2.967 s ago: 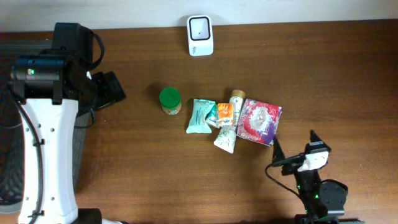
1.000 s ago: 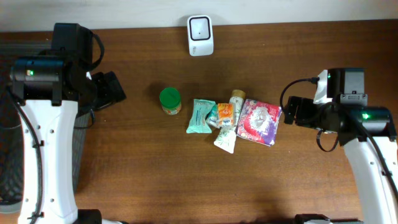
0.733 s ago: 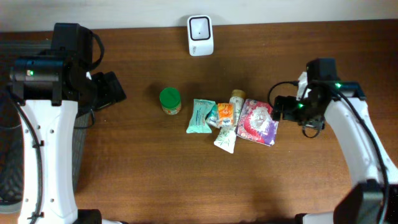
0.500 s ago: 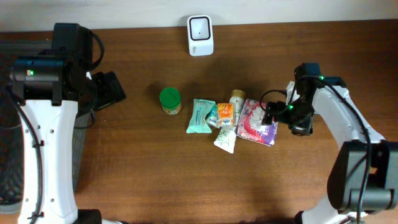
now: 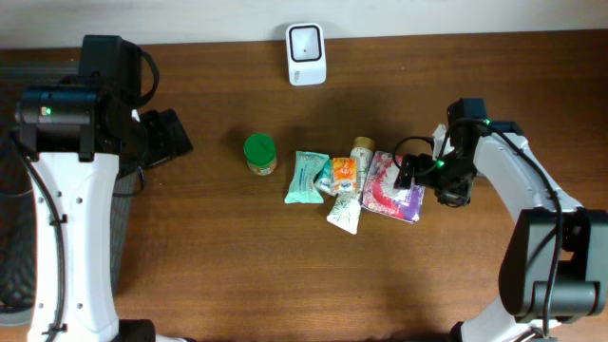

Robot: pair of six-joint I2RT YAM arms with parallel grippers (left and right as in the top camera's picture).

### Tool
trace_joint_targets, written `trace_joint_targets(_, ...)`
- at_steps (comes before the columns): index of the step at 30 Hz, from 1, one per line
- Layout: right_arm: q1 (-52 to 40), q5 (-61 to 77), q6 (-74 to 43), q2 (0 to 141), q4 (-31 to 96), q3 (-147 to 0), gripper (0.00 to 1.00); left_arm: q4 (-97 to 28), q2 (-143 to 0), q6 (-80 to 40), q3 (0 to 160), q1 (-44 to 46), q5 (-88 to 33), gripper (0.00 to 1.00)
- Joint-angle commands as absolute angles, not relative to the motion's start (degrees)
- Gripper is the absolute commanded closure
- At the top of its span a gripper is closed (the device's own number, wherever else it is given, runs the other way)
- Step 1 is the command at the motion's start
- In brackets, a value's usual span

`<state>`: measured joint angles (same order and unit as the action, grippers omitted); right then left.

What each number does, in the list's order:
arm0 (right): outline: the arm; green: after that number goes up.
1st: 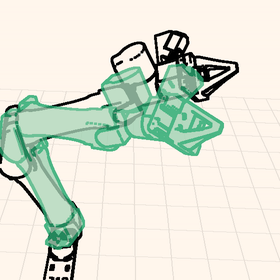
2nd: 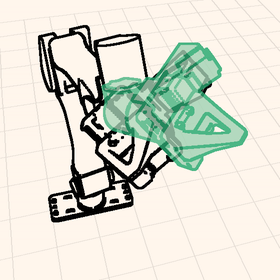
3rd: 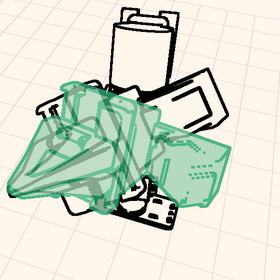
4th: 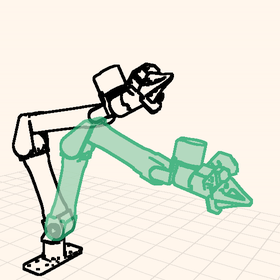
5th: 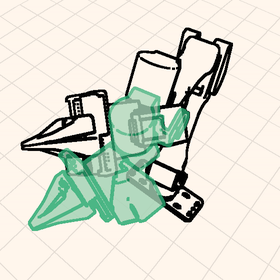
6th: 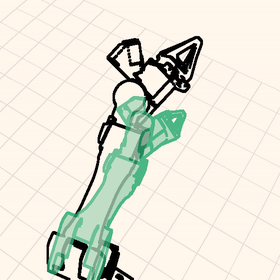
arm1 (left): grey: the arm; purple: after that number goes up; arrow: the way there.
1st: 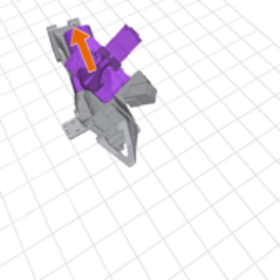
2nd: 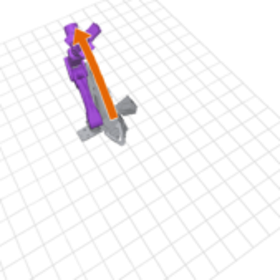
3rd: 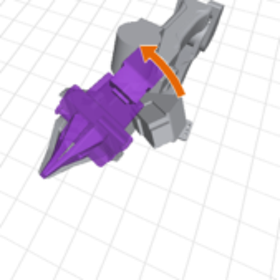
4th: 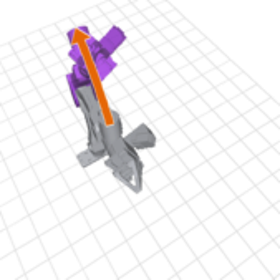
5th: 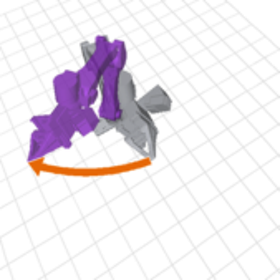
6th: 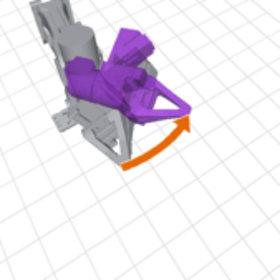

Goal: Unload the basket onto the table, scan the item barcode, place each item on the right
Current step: 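Lower the right gripper and grasp the red-purple package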

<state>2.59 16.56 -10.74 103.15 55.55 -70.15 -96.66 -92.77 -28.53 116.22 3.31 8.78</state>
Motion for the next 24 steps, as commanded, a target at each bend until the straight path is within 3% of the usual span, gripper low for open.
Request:
trace_joint_targets(1,2.66,16.12,-11.07,103.68,54.35,-67.05,0.01,-96.73,-91.85,-29.26,116.84,3.09,8.78,0.01)
trace_joint_targets(12,2.66,17.82,-11.03,103.68,52.21,-65.98,0.01,-96.73,-91.85,-29.26,116.84,3.09,8.78,0.01)
trace_joint_targets(17,2.66,18.81,-11.29,103.68,45.23,-59.99,0.00,-96.71,-91.85,-29.26,116.84,3.09,8.78,0.01)
trace_joint_targets(18,2.66,19.62,-11.29,103.68,44.66,-59.29,0.09,-96.71,-91.85,-29.26,116.84,3.09,8.78,0.01)
trace_joint_targets(22,2.66,25.15,-11.25,103.63,44.86,-59.77,0.67,-96.73,-91.85,-29.26,116.84,3.09,8.78,0.01)
trace_joint_targets(23,2.66,25.02,-11.25,103.55,46.26,-61.23,0.90,-96.71,-91.85,-29.26,116.84,3.09,8.78,0.01)
trace_joint_targets(24,2.66,24.84,-11.25,103.46,47.86,-62.92,0.96,-96.73,-91.85,-29.26,116.84,3.09,8.78,0.01)
